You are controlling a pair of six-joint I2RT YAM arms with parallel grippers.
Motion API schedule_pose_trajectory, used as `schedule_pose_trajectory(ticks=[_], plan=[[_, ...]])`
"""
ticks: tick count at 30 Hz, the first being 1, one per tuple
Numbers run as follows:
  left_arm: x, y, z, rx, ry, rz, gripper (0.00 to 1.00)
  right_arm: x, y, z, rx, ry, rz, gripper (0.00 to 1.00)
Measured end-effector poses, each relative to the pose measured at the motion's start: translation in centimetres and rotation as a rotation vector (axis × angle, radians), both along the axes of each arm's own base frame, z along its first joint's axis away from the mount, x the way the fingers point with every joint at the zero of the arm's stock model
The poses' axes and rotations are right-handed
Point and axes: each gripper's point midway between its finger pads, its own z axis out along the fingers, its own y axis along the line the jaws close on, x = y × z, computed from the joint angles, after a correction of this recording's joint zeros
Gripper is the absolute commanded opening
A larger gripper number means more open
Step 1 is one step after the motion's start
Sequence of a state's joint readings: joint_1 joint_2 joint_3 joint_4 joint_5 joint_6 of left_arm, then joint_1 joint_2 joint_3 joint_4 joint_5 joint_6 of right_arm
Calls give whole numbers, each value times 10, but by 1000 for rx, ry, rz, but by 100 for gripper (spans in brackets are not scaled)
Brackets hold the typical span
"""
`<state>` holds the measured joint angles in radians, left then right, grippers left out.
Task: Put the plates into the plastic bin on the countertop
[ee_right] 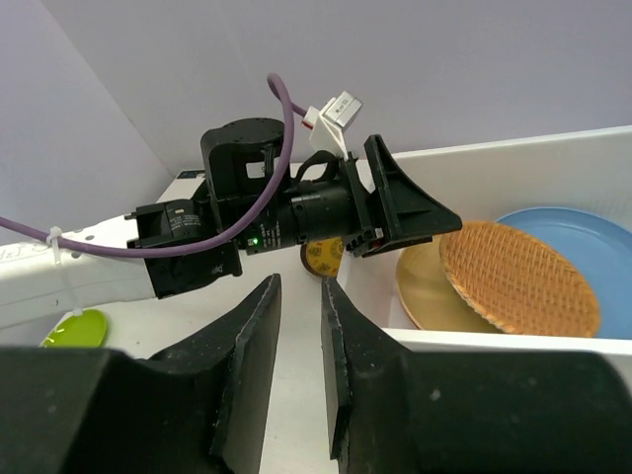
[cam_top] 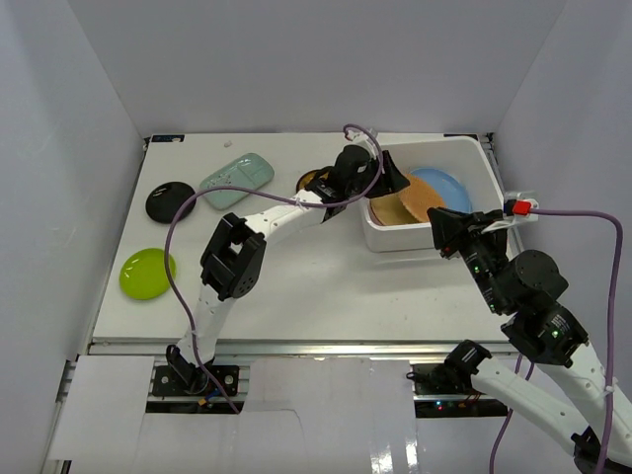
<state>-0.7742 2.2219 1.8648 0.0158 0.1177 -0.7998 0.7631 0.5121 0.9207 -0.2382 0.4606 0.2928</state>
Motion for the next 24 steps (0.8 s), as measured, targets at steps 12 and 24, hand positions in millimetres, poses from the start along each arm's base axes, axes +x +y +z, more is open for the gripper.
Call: schedule_pose_trajectory(ticks=[12, 24], plan=[[15, 6, 91, -4, -190, 6, 98, 15, 43, -32, -78, 104, 117, 52], [-59, 274, 235, 52, -484, 438, 98, 17, 189, -130, -135, 345, 493, 62]])
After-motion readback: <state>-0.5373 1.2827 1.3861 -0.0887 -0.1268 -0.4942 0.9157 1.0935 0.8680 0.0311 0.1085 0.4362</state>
